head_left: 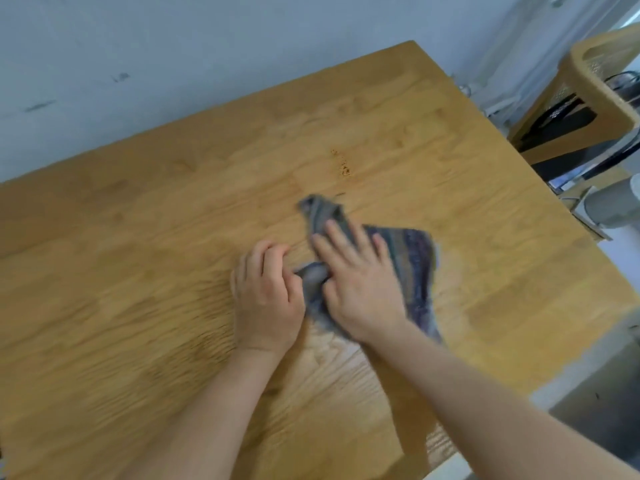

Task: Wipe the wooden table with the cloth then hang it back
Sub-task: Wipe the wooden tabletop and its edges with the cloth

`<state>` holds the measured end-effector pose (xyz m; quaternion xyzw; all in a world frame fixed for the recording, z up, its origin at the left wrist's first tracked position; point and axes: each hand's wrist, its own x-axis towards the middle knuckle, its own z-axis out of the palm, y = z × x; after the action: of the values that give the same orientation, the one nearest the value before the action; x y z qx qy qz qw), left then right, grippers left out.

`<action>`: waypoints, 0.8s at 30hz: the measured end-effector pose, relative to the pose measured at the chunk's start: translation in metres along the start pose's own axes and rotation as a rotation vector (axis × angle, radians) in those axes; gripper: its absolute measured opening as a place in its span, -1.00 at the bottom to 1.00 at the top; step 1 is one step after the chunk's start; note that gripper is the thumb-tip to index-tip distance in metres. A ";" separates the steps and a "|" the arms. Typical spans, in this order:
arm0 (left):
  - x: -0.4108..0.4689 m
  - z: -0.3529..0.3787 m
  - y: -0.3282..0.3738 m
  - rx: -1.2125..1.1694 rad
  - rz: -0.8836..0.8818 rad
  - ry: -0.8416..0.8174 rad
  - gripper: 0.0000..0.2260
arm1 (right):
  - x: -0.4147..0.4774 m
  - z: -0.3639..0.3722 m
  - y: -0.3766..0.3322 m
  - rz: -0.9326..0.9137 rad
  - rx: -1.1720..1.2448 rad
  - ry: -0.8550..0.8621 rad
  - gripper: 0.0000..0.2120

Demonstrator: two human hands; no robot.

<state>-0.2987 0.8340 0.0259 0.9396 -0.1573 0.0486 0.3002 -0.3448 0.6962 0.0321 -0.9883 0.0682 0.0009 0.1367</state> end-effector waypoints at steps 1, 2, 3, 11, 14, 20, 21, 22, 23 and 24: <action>0.000 -0.003 -0.003 -0.063 -0.005 0.009 -0.68 | -0.005 0.009 -0.022 -0.092 0.007 -0.044 -0.43; 0.001 -0.008 -0.007 -0.107 -0.008 0.011 -0.69 | -0.008 0.016 -0.037 -0.153 0.008 -0.067 -0.44; 0.004 -0.014 -0.014 -0.106 -0.010 0.010 -0.69 | -0.006 0.019 -0.042 -0.181 0.003 -0.068 -0.45; 0.028 -0.044 -0.076 0.338 -0.062 -0.103 -0.59 | 0.096 0.023 -0.060 0.052 -0.028 -0.044 -0.44; 0.039 -0.047 -0.086 0.366 -0.020 -0.146 -0.60 | 0.043 0.022 -0.058 -0.026 -0.068 -0.047 -0.45; 0.060 -0.048 -0.092 0.365 -0.064 -0.176 -0.54 | 0.027 0.023 -0.068 -0.095 -0.089 -0.107 -0.45; 0.058 -0.048 -0.092 0.367 -0.058 -0.177 -0.54 | 0.055 0.024 -0.076 -0.075 -0.086 -0.092 -0.45; 0.057 -0.049 -0.092 0.369 -0.061 -0.181 -0.55 | 0.086 0.027 -0.085 -0.047 -0.065 -0.078 -0.45; 0.057 -0.050 -0.092 0.366 -0.066 -0.183 -0.56 | 0.117 0.029 -0.093 -0.007 -0.041 -0.085 -0.45; 0.057 -0.050 -0.093 0.361 -0.073 -0.182 -0.57 | 0.143 0.031 -0.101 0.024 -0.034 -0.084 -0.45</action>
<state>-0.2143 0.9193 0.0258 0.9837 -0.1384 -0.0199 0.1130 -0.1895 0.7812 0.0268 -0.9886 0.0743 0.0454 0.1225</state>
